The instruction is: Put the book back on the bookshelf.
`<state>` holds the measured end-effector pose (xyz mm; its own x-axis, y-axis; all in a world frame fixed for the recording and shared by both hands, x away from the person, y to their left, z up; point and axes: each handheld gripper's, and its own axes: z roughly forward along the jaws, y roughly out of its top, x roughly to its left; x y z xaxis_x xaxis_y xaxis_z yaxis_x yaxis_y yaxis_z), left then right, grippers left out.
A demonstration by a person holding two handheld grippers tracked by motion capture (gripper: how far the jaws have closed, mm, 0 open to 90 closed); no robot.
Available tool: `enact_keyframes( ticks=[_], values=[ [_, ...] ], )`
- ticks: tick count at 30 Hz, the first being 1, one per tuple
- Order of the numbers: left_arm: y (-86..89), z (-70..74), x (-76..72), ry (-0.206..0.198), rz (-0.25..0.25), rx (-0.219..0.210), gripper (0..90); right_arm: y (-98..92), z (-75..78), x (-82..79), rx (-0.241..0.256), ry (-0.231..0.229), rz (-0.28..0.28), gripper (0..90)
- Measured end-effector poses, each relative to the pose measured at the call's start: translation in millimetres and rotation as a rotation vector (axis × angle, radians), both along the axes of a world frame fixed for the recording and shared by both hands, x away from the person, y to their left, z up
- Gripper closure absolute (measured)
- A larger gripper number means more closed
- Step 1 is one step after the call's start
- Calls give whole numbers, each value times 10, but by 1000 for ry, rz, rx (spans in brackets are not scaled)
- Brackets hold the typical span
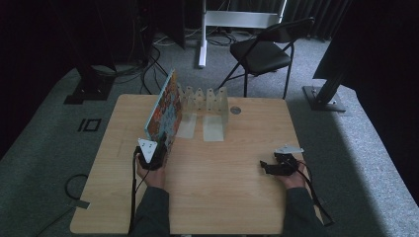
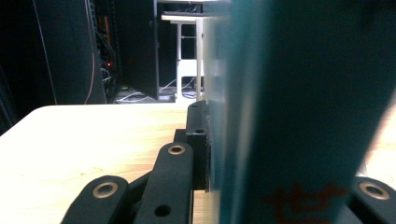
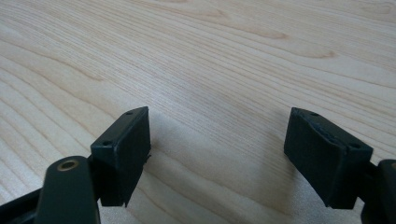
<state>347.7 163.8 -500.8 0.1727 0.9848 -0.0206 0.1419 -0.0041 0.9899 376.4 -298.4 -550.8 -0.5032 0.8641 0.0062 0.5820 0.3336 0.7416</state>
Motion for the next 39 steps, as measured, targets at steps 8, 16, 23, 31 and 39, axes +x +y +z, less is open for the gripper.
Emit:
enact_keyframes(
  ticks=[8,16,23,31,39],
  values=[
    [25,-4,3,-2,5,0,792,0,0,0,0,0,0,224],
    [25,-2,4,-5,11,21,777,0,0,0,0,0,0,224],
    [31,15,-19,-25,-22,24,677,0,0,0,0,0,0,224],
    [68,18,-21,-10,-38,7,613,0,0,0,-1,0,0,224],
    [175,28,-48,33,-46,-21,605,1,0,0,-1,0,0,224]
  ],
)
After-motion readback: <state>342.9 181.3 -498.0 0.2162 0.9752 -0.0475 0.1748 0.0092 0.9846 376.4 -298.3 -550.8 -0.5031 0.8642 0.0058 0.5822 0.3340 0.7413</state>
